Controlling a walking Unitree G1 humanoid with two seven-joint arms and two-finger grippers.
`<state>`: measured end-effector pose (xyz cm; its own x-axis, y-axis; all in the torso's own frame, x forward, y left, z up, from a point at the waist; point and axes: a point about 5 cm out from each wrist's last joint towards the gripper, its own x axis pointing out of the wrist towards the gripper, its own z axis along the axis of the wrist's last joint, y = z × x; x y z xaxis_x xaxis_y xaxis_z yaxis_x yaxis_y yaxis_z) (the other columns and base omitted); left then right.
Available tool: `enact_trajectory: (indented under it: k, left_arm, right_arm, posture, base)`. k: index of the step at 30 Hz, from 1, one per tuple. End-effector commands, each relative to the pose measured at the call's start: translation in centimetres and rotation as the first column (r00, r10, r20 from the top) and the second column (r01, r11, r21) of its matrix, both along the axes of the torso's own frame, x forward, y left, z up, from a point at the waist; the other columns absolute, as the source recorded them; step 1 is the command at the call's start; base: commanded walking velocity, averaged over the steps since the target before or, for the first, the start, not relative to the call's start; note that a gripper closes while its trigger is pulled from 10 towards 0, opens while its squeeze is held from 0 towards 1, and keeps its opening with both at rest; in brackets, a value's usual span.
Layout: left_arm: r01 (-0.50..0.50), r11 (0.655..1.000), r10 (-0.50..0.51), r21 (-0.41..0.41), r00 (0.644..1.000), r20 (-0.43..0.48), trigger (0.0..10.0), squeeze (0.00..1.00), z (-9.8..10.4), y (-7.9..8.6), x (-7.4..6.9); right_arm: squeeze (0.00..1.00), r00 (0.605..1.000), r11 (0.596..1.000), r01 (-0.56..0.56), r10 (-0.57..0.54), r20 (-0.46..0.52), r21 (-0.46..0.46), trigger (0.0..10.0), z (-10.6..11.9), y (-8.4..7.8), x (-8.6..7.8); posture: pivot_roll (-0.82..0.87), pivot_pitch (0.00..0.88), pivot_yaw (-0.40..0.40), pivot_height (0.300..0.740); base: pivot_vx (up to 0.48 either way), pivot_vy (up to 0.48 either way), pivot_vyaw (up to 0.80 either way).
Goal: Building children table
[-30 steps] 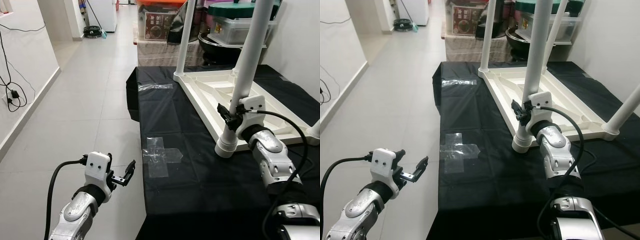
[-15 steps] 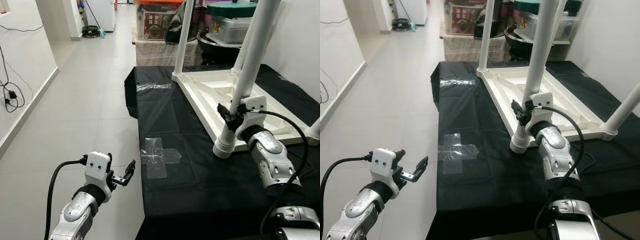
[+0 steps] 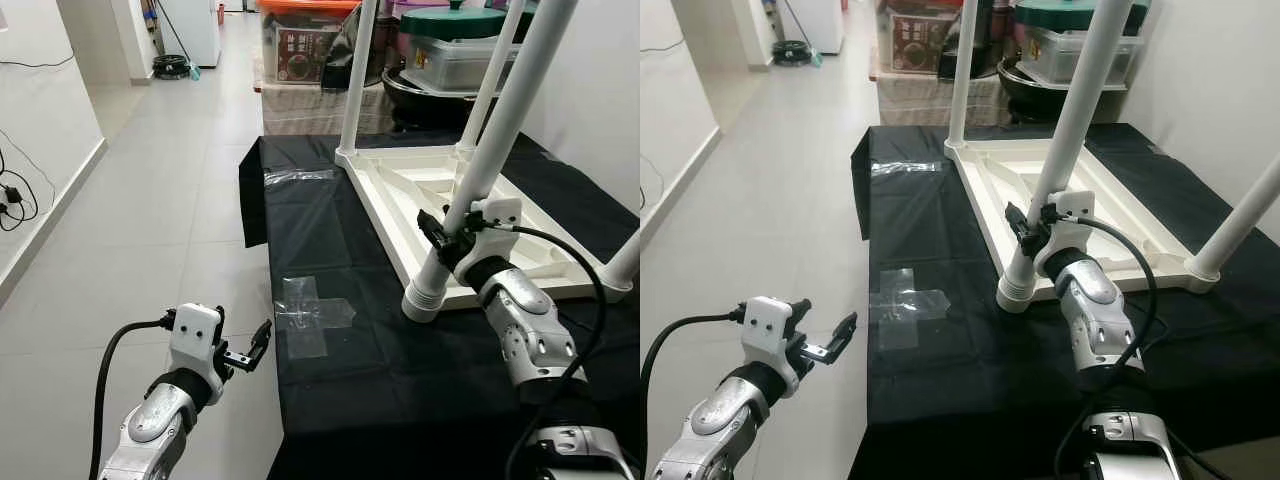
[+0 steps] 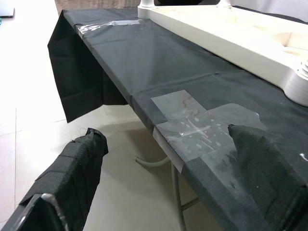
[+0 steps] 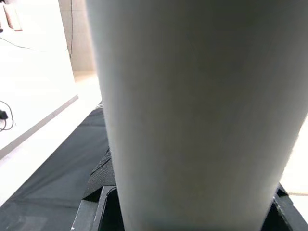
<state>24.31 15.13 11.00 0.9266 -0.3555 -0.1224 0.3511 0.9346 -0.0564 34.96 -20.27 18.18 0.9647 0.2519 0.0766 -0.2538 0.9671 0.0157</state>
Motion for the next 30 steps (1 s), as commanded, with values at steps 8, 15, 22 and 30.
enact_trajectory:
  k: [8,15,22,30]
  left_arm:
    - [-0.008,1.0,0.008,0.0,1.0,-0.011,10.0,0.0,-0.3,-0.1,0.0]
    - [-0.01,1.0,0.01,-0.004,1.0,-0.011,10.0,0.0,-0.4,-0.2,-0.1]
    - [-0.013,1.0,0.013,-0.005,1.0,-0.015,10.0,0.0,-0.5,-0.1,-0.2]
    - [-0.012,1.0,0.012,-0.002,1.0,-0.013,10.0,0.0,-0.6,-0.1,0.0]
  right_arm:
    - [0.0,0.982,0.994,-0.048,0.029,-0.188,-0.097,10.0,-3.8,1.3,-0.6]
    - [0.0,0.95,0.992,0.091,-0.113,-0.29,-0.089,10.0,-5.1,0.8,-0.3]
    - [0.0,0.918,0.982,0.189,-0.179,-0.355,-0.007,10.0,-6.5,1.3,-0.7]
    - [0.0,0.838,0.923,0.384,-0.335,-0.43,0.029,10.0,-8.2,1.3,-1.8]
  posture:
    - [0.08,0.0,-0.069,0.74]
    - [0.09,0.0,-0.078,0.74]
    - [0.09,0.0,-0.078,0.74]
    - [0.08,0.0,-0.074,0.74]
  base:
    - [0.0,0.0,0.0]
    - [0.0,0.0,0.0]
    - [0.0,0.0,0.0]
    - [0.0,0.0,0.0]
